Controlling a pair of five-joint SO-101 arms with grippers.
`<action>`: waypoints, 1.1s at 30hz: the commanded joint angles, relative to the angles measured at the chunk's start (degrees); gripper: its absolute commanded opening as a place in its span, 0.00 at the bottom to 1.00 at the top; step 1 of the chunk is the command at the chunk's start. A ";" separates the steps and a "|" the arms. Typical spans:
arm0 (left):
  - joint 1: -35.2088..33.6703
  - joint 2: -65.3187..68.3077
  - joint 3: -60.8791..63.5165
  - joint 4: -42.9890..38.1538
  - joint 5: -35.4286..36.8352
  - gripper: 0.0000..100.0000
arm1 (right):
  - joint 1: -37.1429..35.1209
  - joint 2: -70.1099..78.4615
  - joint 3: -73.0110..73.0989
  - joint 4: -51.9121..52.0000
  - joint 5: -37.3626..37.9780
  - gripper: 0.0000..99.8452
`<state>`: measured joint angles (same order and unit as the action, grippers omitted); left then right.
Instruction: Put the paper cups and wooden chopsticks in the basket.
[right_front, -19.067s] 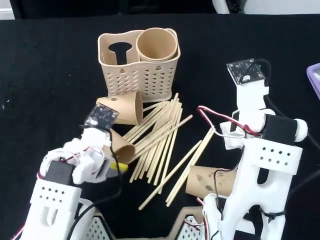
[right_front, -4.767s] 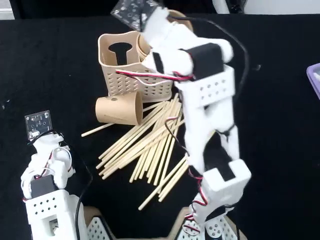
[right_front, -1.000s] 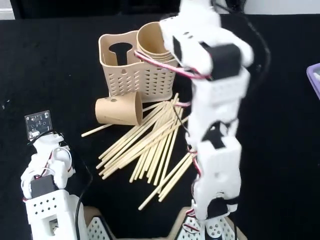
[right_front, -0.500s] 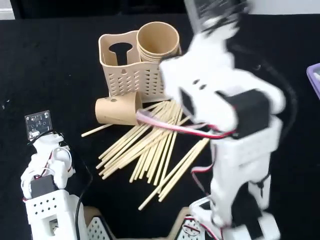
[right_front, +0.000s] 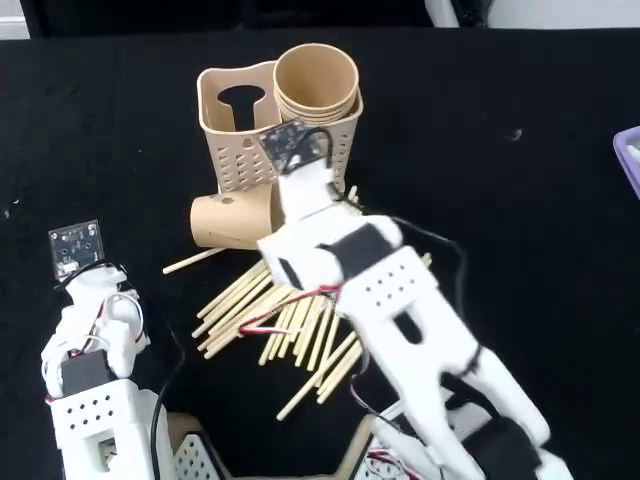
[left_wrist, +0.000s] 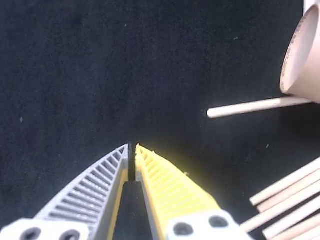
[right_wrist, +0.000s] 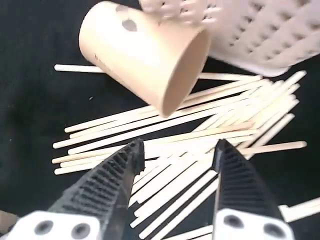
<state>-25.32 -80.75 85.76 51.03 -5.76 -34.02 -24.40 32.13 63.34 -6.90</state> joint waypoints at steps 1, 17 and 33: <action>0.48 -0.62 0.40 -2.11 0.53 0.03 | -2.73 5.58 -2.24 -3.34 -1.23 0.25; 0.48 -0.62 0.48 -1.93 0.53 0.03 | -2.81 23.34 -16.22 -6.59 -1.05 0.24; 0.48 -0.62 0.48 -1.93 0.53 0.03 | -2.81 22.46 -16.13 -7.82 8.88 0.01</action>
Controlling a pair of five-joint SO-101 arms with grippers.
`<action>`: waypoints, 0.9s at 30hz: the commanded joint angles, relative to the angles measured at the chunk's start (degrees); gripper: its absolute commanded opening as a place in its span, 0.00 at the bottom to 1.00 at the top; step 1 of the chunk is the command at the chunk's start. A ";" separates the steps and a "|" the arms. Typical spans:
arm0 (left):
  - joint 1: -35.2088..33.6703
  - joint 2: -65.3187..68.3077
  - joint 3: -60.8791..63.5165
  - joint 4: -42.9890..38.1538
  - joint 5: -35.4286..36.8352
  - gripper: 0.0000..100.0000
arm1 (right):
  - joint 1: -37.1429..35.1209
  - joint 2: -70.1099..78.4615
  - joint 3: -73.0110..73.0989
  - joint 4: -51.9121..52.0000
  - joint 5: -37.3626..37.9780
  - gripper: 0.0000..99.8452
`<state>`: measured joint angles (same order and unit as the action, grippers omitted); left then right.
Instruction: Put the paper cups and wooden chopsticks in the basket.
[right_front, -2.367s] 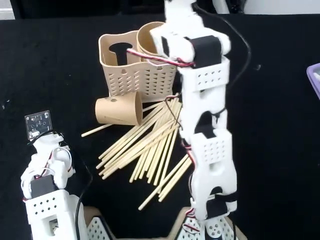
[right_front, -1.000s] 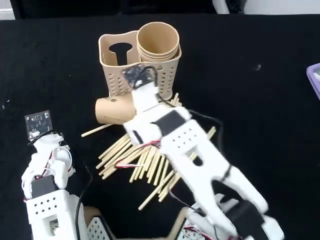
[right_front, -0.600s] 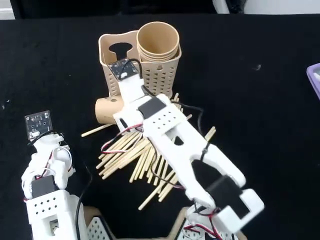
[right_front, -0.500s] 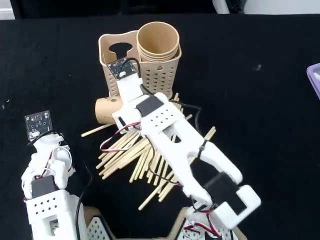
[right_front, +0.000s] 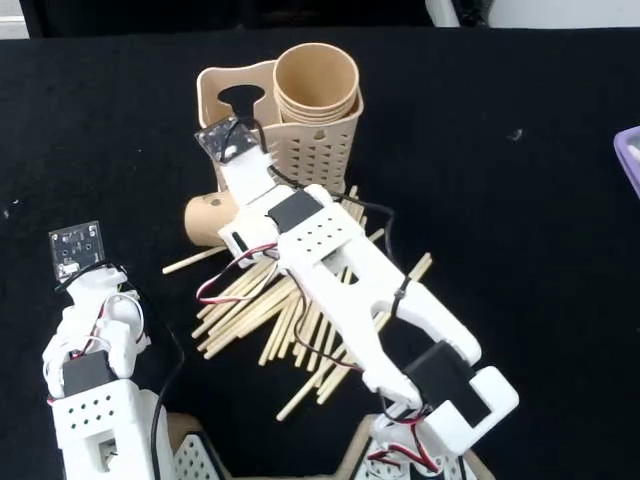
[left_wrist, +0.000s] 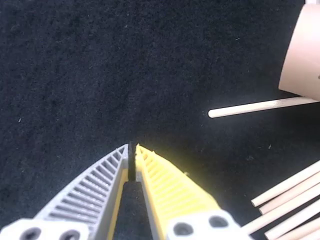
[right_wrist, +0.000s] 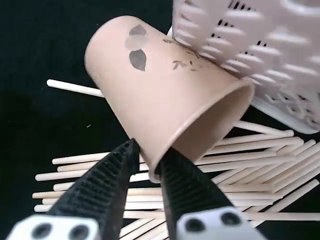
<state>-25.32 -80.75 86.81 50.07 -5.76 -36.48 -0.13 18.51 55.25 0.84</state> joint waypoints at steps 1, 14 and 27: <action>0.48 -0.62 -0.57 -0.97 0.53 0.03 | -0.35 -2.77 -2.51 1.41 1.32 0.01; 0.48 -0.62 -0.57 -1.05 0.53 0.03 | 0.00 -35.56 -3.21 21.19 14.77 0.01; 0.57 -0.62 -0.57 -1.05 0.53 0.03 | 11.78 -45.32 -28.79 22.77 23.82 0.01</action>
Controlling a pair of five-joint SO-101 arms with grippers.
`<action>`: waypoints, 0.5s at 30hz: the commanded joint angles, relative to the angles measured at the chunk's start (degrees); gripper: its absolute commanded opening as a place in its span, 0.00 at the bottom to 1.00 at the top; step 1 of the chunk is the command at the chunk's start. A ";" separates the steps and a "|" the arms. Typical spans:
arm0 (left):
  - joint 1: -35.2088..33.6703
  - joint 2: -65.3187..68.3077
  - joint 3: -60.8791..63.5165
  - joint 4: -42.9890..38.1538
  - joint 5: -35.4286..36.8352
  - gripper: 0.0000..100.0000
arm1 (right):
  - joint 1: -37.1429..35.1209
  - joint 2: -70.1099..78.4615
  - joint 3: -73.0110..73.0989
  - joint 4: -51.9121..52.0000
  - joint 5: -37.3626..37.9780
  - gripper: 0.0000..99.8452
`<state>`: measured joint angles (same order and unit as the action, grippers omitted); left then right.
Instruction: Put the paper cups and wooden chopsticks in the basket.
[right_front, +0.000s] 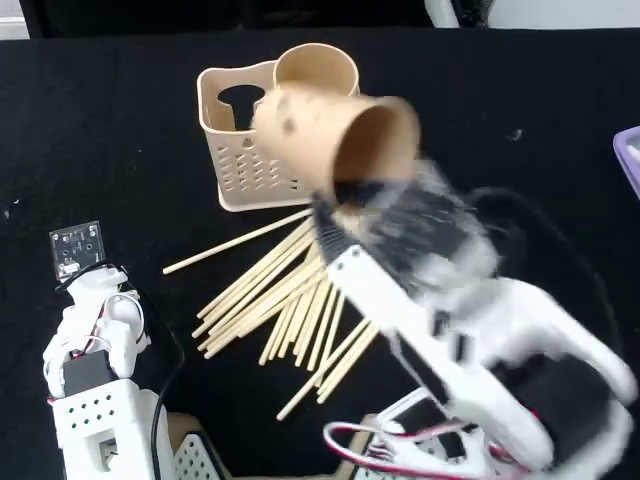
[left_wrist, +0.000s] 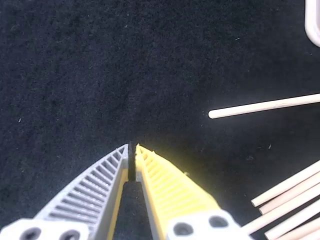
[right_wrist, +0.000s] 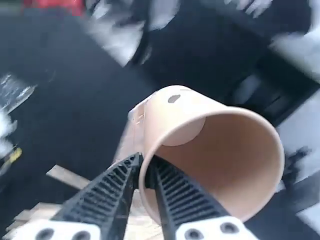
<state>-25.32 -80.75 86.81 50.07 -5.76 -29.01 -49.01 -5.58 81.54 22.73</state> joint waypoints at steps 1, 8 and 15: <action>0.57 -0.62 -0.57 -1.05 0.53 0.03 | 5.36 5.67 -4.88 -4.84 2.11 0.01; 0.57 -0.62 -0.57 -1.05 0.53 0.03 | 13.19 24.48 -9.27 -12.66 9.93 0.01; 0.57 -0.62 -0.57 -1.05 0.53 0.03 | 13.45 40.57 -27.91 -0.88 16.88 0.01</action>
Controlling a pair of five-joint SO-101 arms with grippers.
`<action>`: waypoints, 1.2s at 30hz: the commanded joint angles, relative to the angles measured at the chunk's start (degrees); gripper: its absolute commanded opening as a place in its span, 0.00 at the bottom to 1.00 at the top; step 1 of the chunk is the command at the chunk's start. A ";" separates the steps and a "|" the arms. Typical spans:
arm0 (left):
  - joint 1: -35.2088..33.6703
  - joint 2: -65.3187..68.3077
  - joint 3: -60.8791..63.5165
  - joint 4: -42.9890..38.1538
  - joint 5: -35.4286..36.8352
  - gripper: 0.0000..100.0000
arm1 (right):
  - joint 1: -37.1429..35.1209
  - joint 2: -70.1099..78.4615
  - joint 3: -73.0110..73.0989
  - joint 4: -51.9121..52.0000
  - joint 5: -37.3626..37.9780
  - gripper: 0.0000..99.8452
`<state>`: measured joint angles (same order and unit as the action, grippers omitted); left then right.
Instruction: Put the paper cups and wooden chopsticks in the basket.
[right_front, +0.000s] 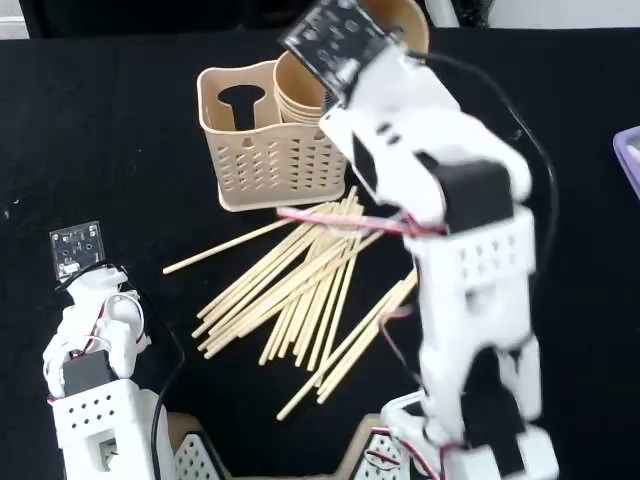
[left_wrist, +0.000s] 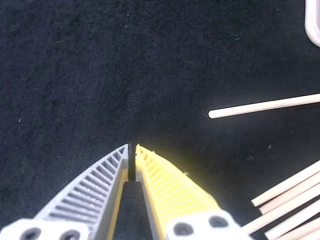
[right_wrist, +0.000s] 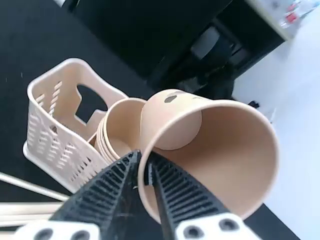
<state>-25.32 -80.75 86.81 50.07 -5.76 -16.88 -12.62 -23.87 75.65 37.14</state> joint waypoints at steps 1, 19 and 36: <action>0.57 -0.62 -0.57 -1.05 0.53 0.03 | 1.32 6.11 -12.62 7.21 2.99 0.01; 0.57 -0.62 -0.57 -1.05 0.53 0.03 | -4.75 31.16 -37.23 23.56 8.18 0.01; 0.57 -0.62 -0.57 -1.05 0.53 0.03 | -4.66 32.04 -43.03 19.87 1.32 0.11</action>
<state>-25.32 -80.75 86.81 50.07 -5.76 -20.66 19.47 -65.01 97.45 39.52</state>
